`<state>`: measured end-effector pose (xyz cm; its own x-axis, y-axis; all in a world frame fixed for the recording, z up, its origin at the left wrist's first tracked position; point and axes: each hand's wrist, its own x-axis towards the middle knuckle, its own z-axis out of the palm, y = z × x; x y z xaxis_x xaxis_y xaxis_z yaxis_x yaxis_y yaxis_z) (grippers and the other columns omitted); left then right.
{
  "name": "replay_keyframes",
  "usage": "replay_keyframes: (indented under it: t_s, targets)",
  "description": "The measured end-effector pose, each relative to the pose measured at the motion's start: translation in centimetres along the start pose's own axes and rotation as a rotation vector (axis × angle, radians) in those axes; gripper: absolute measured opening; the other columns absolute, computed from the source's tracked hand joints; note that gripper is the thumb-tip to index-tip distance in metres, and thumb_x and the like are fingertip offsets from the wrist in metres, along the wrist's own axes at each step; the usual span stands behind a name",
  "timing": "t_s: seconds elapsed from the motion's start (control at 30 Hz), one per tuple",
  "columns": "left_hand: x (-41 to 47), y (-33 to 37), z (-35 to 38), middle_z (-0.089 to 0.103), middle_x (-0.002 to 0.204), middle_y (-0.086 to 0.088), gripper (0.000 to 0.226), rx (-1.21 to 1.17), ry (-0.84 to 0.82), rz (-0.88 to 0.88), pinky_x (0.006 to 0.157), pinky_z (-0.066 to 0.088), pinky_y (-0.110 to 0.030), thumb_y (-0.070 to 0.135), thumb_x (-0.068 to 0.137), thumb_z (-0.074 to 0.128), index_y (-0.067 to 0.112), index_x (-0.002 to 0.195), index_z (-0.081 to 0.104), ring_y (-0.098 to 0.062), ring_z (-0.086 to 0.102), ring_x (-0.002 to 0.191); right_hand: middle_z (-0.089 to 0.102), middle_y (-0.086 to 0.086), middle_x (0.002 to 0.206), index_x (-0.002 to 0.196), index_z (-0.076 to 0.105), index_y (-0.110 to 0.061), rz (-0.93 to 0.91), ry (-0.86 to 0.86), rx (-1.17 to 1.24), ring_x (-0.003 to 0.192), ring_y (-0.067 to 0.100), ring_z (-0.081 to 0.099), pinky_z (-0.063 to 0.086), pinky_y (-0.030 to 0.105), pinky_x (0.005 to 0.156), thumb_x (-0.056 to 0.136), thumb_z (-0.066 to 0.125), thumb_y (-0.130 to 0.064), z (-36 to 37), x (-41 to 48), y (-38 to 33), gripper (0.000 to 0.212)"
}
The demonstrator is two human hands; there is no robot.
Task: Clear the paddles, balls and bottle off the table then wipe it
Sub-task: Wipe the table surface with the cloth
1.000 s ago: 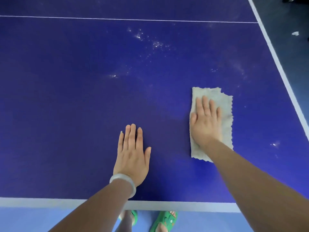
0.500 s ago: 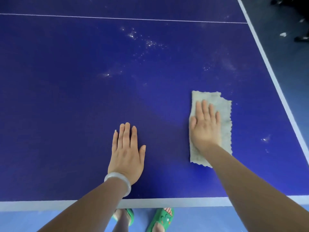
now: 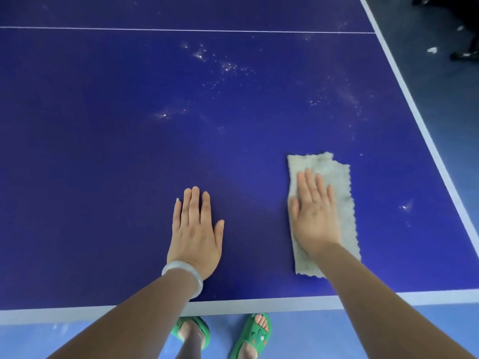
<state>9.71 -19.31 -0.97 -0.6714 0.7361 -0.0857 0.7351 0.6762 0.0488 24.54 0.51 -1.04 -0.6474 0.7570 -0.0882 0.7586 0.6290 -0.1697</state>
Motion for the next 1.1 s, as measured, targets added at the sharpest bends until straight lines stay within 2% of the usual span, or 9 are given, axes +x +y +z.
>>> replay_keyframes:
  t_s: [0.13, 0.33, 0.47, 0.57, 0.67, 0.73, 0.8, 0.93, 1.1]
  targets:
    - [0.0, 0.0, 0.0, 0.021, 0.16, -0.018, 0.07, -0.004, 0.014, 0.002, 0.122, 0.014, -0.048, 0.044, 0.099, 0.008, 0.003, 0.152, 0.025, -0.032, 0.014, 0.15, 0.01, 0.005, 0.164, 0.157, 0.014, -0.011, 0.179, 0.066, 0.069, 0.152, 0.023, 0.002, 0.002, 0.043, 0.124, 0.103, 0.024, -0.034, 0.4, -3.3, -1.6, 0.059]
    - [-0.1, 0.0, 0.1, 0.021, 0.159, -0.019, 0.065, -0.011, 0.046, 0.01, 0.122, 0.015, -0.048, 0.041, 0.102, 0.011, 0.002, 0.151, 0.026, -0.032, 0.015, 0.149, -0.002, -0.002, 0.165, 0.158, 0.003, -0.019, -0.244, -0.06, -0.048, 0.152, 0.018, -0.008, -0.002, 0.041, 0.124, 0.102, 0.012, -0.038, 0.5, -2.3, -4.1, 0.06]
    - [-0.1, 0.0, 0.1, 0.018, 0.16, -0.018, 0.07, -0.014, 0.024, 0.009, 0.123, 0.01, -0.047, 0.045, 0.098, 0.009, 0.003, 0.153, 0.022, -0.031, 0.011, 0.15, 0.004, 0.002, 0.165, 0.158, 0.008, -0.016, 0.051, 0.012, 0.012, 0.152, 0.02, -0.002, -0.001, 0.042, 0.124, 0.103, 0.019, -0.035, -0.2, -2.2, 0.4, 0.059]
    - [-0.1, 0.2, -0.3, 0.016, 0.161, -0.019, 0.068, -0.014, -0.002, -0.004, 0.123, 0.005, -0.046, 0.043, 0.099, 0.011, 0.003, 0.153, 0.02, -0.032, 0.008, 0.151, 0.008, 0.003, 0.164, 0.157, 0.012, -0.014, 0.112, 0.06, 0.045, 0.152, 0.022, 0.001, -0.001, 0.042, 0.124, 0.104, 0.019, -0.033, 0.4, -4.7, -0.5, 0.057]
    - [0.0, 1.0, -1.3, 0.033, 0.152, -0.022, 0.054, -0.138, 0.03, 0.089, 0.122, 0.014, -0.05, 0.029, 0.101, 0.032, -0.001, 0.145, 0.039, -0.035, 0.024, 0.146, 0.01, -0.002, 0.164, 0.157, 0.015, -0.019, -0.066, 0.012, 0.0, 0.152, 0.02, 0.002, 0.003, 0.043, 0.123, 0.101, 0.017, -0.036, 0.7, -7.4, -1.7, 0.058]
    - [0.5, 2.7, -1.6, 0.042, 0.147, -0.016, 0.049, -0.171, 0.063, 0.25, 0.121, 0.019, -0.049, 0.028, 0.101, 0.031, 0.003, 0.14, 0.047, -0.03, 0.033, 0.142, 0.005, -0.006, 0.164, 0.158, 0.012, -0.022, -0.181, -0.031, -0.037, 0.152, 0.017, -0.002, 0.004, 0.044, 0.123, 0.102, 0.015, -0.037, 0.7, -8.2, -0.8, 0.058]
    - [1.4, 5.4, -1.6, 0.036, 0.152, -0.013, 0.052, -0.154, 0.059, 0.282, 0.122, 0.017, -0.046, 0.032, 0.102, 0.028, 0.006, 0.145, 0.04, -0.027, 0.028, 0.145, 0.003, -0.007, 0.164, 0.158, 0.009, -0.023, -0.161, -0.024, -0.045, 0.152, 0.016, -0.004, 0.004, 0.044, 0.123, 0.102, 0.014, -0.038, 0.6, -8.5, 0.9, 0.058]
    - [2.8, 11.0, -0.5, 0.005, 0.163, -0.014, 0.066, -0.091, -0.03, 0.039, 0.122, -0.001, -0.05, 0.047, 0.102, 0.02, 0.01, 0.156, 0.009, -0.031, -0.001, 0.151, 0.008, -0.006, 0.164, 0.157, 0.014, -0.022, 0.053, 0.039, -0.017, 0.152, 0.014, -0.002, 0.004, 0.043, 0.123, 0.102, 0.02, -0.036, 0.1, -9.9, 4.3, 0.058]
    - [2.6, 12.4, 0.5, 0.007, 0.162, -0.019, 0.074, -0.023, -0.015, -0.034, 0.12, 0.005, -0.056, 0.05, 0.097, 0.002, 0.006, 0.155, 0.007, -0.037, 0.001, 0.15, 0.007, -0.005, 0.164, 0.158, 0.012, -0.021, 0.112, 0.053, -0.05, 0.152, 0.014, -0.004, 0.004, 0.044, 0.123, 0.102, 0.021, -0.036, 0.1, -10.8, 6.5, 0.058]
